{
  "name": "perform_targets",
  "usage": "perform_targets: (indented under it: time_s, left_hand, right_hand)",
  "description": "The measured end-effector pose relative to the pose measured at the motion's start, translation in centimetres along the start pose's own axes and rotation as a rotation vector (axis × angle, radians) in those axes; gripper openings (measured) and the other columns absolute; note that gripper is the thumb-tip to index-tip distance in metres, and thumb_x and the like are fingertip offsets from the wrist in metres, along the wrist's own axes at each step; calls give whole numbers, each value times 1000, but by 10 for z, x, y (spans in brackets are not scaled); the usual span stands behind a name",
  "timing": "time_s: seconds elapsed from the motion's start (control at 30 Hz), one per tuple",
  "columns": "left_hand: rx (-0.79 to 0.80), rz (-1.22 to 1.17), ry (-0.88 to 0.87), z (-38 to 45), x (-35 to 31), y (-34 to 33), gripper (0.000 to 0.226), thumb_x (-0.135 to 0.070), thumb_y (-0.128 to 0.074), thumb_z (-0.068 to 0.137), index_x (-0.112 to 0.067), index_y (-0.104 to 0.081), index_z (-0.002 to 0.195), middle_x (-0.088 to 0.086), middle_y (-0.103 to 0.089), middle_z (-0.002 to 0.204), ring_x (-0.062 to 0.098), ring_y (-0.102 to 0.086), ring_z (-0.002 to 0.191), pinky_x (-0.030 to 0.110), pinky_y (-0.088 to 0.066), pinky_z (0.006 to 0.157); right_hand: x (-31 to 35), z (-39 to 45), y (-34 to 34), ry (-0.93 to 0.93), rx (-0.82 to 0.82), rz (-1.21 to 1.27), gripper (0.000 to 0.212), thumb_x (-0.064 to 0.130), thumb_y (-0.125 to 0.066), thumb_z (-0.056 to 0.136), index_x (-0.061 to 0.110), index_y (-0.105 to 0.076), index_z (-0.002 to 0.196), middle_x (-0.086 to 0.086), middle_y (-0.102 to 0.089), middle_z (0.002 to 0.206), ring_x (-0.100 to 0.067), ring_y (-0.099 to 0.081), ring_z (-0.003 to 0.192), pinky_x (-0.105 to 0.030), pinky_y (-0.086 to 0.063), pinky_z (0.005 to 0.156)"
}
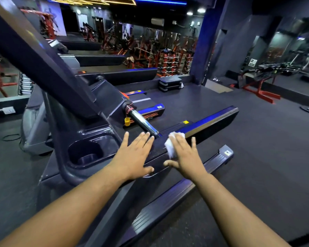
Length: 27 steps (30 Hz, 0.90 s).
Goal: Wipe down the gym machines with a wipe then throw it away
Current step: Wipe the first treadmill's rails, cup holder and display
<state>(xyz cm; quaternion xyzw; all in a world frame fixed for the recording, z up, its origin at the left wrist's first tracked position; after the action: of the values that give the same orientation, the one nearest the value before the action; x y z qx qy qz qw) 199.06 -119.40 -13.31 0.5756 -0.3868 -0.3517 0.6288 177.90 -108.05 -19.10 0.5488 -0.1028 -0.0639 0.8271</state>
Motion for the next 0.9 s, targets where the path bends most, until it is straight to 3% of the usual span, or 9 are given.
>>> perform_targets:
  time_s: [0.1, 0.27, 0.33, 0.5, 0.6, 0.77, 0.83, 0.9]
  left_hand:
    - [24, -1, -12, 24, -13, 0, 107, -71, -49, 92, -17, 10, 163, 0, 11, 172, 15, 12, 157, 61, 4, 123]
    - [44, -23, -19, 45, -25, -9, 104, -59, -55, 91, -20, 7, 164, 0, 6, 172, 15, 8, 158, 56, 2, 126]
    - [45, -20, -23, 45, -24, -10, 101, -52, -54, 91, -20, 8, 163, 1, 6, 172, 16, 7, 158, 53, -1, 127]
    - [23, -20, -25, 44, -24, -9, 97, -46, -51, 90, -20, 8, 163, 1, 4, 172, 17, 4, 158, 50, -4, 128]
    - [16, -25, -21, 43, -25, -10, 98, -47, -51, 90, -21, 8, 163, 0, 4, 172, 16, 5, 158, 48, -3, 128]
    - [-1, -11, -19, 40, -25, -11, 98, -51, -50, 91, -22, 9, 163, 0, 6, 172, 16, 6, 158, 47, -2, 128]
    - [-12, 4, -23, 40, -26, -12, 97, -47, -50, 90, -22, 8, 163, 2, 4, 172, 17, 5, 158, 47, -3, 128]
    - [-13, 16, -21, 38, -25, -11, 96, -45, -49, 90, -23, 8, 163, 3, 3, 172, 19, 4, 159, 46, -4, 128]
  right_hand:
    - [-29, 14, 2, -193, -11, 55, 112, 92, -25, 77, 18, -18, 160, 0, -17, 167, -18, -10, 155, -67, -9, 118]
    - [-3, -3, -15, 76, -22, 137, 116, 87, -46, 73, 16, -20, 161, -3, -14, 169, -17, 1, 157, -63, -3, 121]
    - [-19, -2, -17, 126, -48, 94, 113, 89, -39, 75, 18, -22, 161, -1, -17, 169, -16, -3, 157, -66, -6, 120]
    - [-69, 41, 1, -107, -49, 121, 108, 95, -20, 76, 22, -36, 154, 1, -32, 161, -19, -16, 154, -69, -4, 117]
    - [-50, 47, 4, -25, -1, 81, 115, 98, -13, 72, 19, -40, 152, -1, -37, 158, -22, -19, 153, -69, -2, 119]
    - [-13, 11, -17, 107, -69, 137, 116, 95, -21, 74, 16, -27, 159, -3, -24, 166, -23, -9, 156, -62, 2, 121]
    - [-27, 4, -27, 30, -131, 126, 115, 93, -23, 76, 17, -20, 161, 0, -15, 169, -19, -4, 157, -63, 1, 119]
    - [-44, 9, -29, -164, -180, 219, 116, 94, -23, 75, 19, -11, 163, 2, -8, 170, -15, 2, 157, -65, 3, 119]
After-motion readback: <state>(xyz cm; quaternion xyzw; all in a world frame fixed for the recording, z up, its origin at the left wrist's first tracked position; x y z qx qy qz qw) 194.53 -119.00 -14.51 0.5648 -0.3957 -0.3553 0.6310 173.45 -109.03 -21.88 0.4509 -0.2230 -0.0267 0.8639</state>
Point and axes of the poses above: each hand's wrist, its own z-axis towards the middle knuckle, its own y-axis out of the back of the hand, x = y × z, the point moved 1 cm from there along z, towards the middle knuckle
